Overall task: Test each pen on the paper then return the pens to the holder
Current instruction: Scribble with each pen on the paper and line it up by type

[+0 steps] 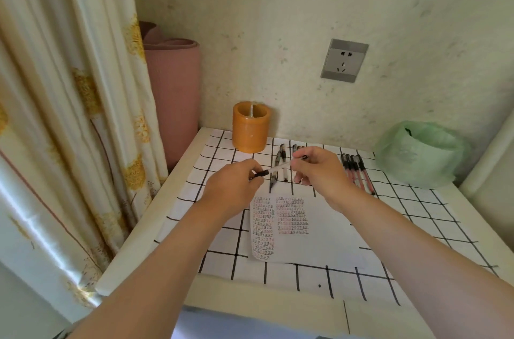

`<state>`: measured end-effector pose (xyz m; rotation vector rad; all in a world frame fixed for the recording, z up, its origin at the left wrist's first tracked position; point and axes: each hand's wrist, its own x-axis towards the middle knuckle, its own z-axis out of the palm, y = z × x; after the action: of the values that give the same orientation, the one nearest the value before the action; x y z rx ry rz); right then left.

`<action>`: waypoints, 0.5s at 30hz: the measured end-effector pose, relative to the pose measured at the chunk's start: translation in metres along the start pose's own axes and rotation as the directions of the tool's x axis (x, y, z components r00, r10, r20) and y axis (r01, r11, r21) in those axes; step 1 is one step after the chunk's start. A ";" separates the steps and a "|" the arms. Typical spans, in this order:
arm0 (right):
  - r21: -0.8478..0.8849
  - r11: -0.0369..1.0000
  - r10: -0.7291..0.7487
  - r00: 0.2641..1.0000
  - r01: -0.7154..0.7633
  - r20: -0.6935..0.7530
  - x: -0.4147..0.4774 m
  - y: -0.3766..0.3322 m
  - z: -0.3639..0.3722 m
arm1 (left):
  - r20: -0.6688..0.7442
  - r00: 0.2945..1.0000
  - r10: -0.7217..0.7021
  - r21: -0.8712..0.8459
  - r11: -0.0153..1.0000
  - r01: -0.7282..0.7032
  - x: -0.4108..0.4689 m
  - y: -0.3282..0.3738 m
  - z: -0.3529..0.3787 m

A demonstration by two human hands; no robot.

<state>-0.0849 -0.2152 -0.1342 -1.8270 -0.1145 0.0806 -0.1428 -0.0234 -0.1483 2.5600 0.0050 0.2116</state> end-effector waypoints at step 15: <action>-0.702 0.447 -0.352 0.830 0.555 0.432 -0.026 0.026 -0.018 | -0.017 0.986 0.167 -0.087 0.982 -0.168 0.003 0.024 0.024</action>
<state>-0.1075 -0.2422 -0.1547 -2.6425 -0.9674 -0.1934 -0.1366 -0.0562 -0.1552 2.4721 -0.2124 0.2820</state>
